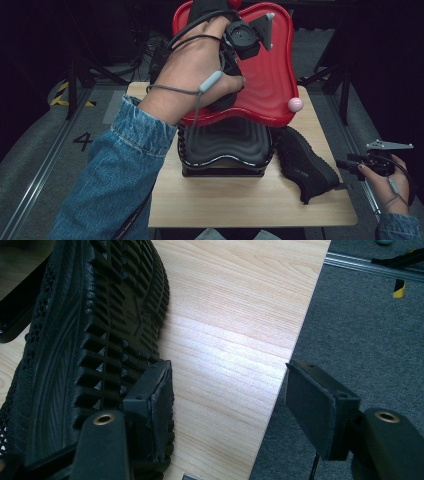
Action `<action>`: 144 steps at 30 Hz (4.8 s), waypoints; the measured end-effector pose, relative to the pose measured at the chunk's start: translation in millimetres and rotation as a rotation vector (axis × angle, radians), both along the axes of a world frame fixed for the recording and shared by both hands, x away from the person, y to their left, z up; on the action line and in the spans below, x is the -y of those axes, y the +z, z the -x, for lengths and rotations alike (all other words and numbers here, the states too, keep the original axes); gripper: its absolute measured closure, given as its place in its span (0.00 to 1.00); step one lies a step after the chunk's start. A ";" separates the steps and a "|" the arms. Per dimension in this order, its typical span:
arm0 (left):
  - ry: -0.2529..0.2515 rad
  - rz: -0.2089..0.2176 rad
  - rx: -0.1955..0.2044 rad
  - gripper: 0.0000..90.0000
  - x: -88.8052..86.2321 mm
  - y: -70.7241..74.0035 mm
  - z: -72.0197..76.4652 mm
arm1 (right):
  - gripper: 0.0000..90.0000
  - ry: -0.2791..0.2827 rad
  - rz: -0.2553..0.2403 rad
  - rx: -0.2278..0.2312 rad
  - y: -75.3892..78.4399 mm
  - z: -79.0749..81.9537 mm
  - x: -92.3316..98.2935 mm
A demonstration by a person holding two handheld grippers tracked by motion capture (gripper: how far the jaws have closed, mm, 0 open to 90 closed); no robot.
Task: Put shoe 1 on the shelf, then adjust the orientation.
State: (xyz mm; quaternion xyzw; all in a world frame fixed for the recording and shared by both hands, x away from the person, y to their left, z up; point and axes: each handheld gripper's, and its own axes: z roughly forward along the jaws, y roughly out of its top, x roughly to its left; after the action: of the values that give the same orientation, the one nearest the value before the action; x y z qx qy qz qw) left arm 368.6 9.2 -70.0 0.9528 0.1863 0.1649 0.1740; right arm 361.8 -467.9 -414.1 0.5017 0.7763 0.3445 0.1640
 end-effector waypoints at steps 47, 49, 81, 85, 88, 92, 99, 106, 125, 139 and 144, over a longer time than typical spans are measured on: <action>0.112 0.146 0.007 0.57 -110.0 20.2 32.5 | 0.41 0.009 0.018 -0.024 -3.9 -1.2 -6.3; 0.132 0.144 0.001 0.57 -116.6 15.1 30.1 | 0.41 0.008 0.020 -0.025 -4.0 -1.0 -6.3; 0.267 0.157 -0.100 0.47 -190.3 -112.3 -9.9 | 0.40 0.009 0.025 -0.041 -6.0 -1.3 -6.3; 0.282 0.174 -0.104 0.46 -199.8 -137.4 -12.6 | 0.40 0.013 0.030 -0.042 -7.0 -2.1 -7.4; 0.291 0.207 -0.105 0.46 -205.5 -153.0 -11.4 | 0.40 0.016 0.036 -0.043 -7.5 -2.4 -8.0; 0.297 0.237 -0.097 0.46 -208.7 -178.9 -8.9 | 0.40 0.019 0.039 -0.049 -8.9 -3.3 -8.5; 0.289 0.255 -0.141 0.45 -206.1 -214.2 -6.4 | 0.40 0.020 0.039 -0.054 -9.3 -3.2 -8.9; 0.292 0.242 -0.160 0.45 -204.9 -242.7 -0.8 | 0.40 0.026 0.046 -0.062 -10.7 -4.2 -10.8; 0.334 0.258 -0.216 0.44 -199.6 -300.7 -9.3 | 0.45 0.036 0.065 -0.043 -4.0 -1.8 -14.3; 0.356 0.220 -0.267 0.41 -203.3 -319.0 -10.4 | 0.99 0.118 0.087 -0.022 28.3 13.2 -49.6; 0.368 0.224 -0.263 0.41 -207.4 -319.5 -6.6 | 1.00 0.168 0.138 -0.024 36.6 13.2 -68.0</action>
State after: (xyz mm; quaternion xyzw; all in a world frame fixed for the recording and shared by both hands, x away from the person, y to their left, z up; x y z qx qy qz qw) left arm 375.2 216.6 -389.5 0.8909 0.3946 0.0469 0.2199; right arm 348.6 -399.8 -377.5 0.4264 0.8395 0.2967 0.1594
